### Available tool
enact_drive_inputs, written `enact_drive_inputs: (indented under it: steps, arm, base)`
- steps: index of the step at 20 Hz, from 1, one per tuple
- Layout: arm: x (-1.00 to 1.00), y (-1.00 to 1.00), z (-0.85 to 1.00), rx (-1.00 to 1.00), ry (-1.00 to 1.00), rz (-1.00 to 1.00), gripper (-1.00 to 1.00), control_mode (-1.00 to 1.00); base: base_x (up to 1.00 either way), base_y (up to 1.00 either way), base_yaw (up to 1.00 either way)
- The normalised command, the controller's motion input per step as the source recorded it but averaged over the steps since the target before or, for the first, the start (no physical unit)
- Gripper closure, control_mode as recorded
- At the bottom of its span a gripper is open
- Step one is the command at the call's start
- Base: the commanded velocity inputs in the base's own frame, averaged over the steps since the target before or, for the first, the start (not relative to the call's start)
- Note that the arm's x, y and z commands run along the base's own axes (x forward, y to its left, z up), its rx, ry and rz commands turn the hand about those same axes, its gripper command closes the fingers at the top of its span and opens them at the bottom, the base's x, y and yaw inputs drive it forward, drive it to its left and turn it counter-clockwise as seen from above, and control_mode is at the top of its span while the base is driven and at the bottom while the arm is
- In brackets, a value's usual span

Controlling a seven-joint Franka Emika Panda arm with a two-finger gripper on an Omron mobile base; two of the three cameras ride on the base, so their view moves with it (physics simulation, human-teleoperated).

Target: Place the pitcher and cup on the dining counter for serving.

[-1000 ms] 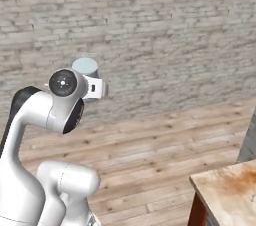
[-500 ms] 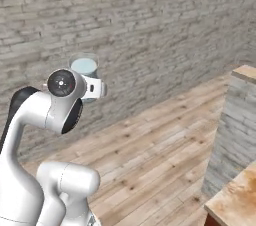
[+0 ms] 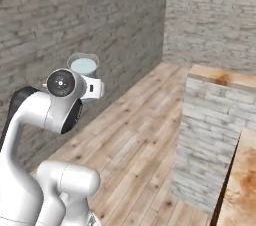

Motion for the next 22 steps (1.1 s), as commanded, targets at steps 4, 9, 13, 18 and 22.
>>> enact_drive_inputs:
  steps: [4,9,13,18,22]
  arm:
    - [0.00,0.00,0.00,0.00,0.00,0.00,1.00,1.00]
    - [0.00,0.00,0.00,0.00,0.00,0.00,1.00,1.00]
    - [0.00,0.00,0.00,0.00,0.00,0.00,1.00,1.00]
    - [0.00,0.00,0.00,0.00,0.00,0.00,1.00,1.00]
    - [0.00,0.00,0.00,0.00,0.00,0.00,1.00,1.00]
  base:
    - [0.99,0.28,-0.63]
    - [1.00,0.27,-0.57]
    - [1.00,0.55,-0.52]
    - [1.00,0.83,-0.52]
    - [1.00,0.99,-0.46]
